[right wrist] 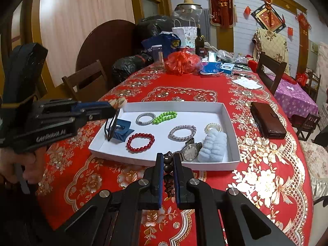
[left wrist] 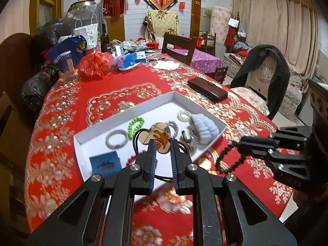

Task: Organize jewelry
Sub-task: 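Carry the cord necklace into the tray with the left gripper while the right carries the wooden beads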

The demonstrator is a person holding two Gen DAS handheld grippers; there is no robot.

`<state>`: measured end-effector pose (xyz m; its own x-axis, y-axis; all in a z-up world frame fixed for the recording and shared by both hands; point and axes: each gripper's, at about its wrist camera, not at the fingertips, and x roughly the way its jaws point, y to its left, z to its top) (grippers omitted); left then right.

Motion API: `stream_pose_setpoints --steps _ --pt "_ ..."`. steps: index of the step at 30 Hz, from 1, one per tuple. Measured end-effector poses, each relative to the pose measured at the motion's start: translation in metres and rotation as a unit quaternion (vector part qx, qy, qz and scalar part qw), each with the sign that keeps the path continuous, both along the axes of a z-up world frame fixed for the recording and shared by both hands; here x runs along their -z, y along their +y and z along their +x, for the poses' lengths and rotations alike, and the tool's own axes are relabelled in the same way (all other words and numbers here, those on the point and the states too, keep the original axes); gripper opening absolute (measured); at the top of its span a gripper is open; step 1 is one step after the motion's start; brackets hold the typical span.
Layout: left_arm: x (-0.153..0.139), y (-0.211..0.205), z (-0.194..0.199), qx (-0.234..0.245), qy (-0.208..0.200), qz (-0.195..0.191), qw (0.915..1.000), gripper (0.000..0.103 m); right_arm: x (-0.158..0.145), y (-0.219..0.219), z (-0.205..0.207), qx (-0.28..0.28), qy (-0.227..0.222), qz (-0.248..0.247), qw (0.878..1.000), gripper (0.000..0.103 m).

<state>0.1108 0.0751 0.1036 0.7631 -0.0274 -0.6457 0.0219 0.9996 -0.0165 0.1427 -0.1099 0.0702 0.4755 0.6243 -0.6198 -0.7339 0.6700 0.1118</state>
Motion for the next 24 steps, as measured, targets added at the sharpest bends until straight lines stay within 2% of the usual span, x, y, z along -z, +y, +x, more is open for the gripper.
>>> stream_pose_setpoints --steps 4,8,12,17,24 --pt "-0.004 0.009 0.017 -0.002 -0.001 0.002 1.0000 0.013 -0.004 0.002 0.005 0.000 -0.001 0.006 1.000 0.008" --pt "-0.003 0.015 0.035 -0.003 0.001 0.001 1.0000 0.013 -0.017 0.003 0.019 0.005 -0.004 0.032 0.999 0.008" --pt "0.012 0.022 0.044 -0.009 0.010 -0.008 0.9999 0.013 -0.027 0.010 0.033 0.006 -0.007 0.049 0.999 0.008" --pt "0.033 0.030 0.057 -0.016 0.037 -0.012 0.9991 0.012 -0.033 0.033 0.053 -0.003 -0.017 0.046 0.999 0.008" --pt "0.056 0.045 0.073 -0.043 0.065 -0.027 0.9966 0.012 -0.016 0.074 0.098 0.006 -0.001 0.044 0.999 0.008"
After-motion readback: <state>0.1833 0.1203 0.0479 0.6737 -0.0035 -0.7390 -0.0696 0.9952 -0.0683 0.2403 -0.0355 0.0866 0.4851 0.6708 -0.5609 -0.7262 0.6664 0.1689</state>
